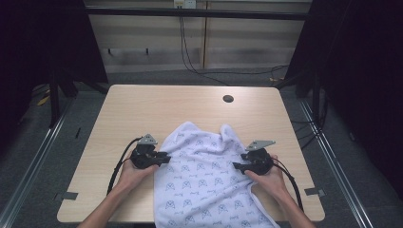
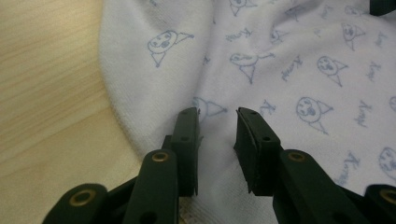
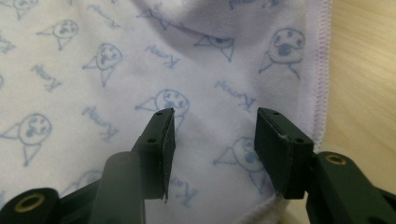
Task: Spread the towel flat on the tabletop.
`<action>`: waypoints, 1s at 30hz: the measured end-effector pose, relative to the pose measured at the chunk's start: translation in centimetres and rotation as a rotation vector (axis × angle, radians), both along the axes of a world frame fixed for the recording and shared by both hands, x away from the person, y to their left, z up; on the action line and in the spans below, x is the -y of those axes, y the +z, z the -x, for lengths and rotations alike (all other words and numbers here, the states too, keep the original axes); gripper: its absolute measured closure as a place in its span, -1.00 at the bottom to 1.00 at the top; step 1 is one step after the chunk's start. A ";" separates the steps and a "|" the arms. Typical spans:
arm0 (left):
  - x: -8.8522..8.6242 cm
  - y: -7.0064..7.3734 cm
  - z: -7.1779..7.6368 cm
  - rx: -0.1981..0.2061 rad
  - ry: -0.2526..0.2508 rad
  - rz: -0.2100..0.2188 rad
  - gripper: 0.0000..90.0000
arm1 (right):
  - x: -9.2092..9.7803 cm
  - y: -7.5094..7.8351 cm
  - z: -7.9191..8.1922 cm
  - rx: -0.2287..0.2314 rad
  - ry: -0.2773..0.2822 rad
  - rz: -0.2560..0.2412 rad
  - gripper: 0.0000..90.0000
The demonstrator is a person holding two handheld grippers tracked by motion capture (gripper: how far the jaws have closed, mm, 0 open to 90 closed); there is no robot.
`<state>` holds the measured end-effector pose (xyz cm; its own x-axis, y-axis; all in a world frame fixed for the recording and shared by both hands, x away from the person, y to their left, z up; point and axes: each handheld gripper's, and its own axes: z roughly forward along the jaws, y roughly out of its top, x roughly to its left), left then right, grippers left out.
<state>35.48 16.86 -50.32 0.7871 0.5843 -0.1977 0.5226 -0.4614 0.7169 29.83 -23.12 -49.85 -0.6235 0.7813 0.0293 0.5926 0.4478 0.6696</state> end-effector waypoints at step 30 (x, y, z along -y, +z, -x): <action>1.5 1.7 2.0 -0.047 -0.093 0.110 0.66 | 3.2 4.0 5.3 0.043 0.025 -0.181 0.62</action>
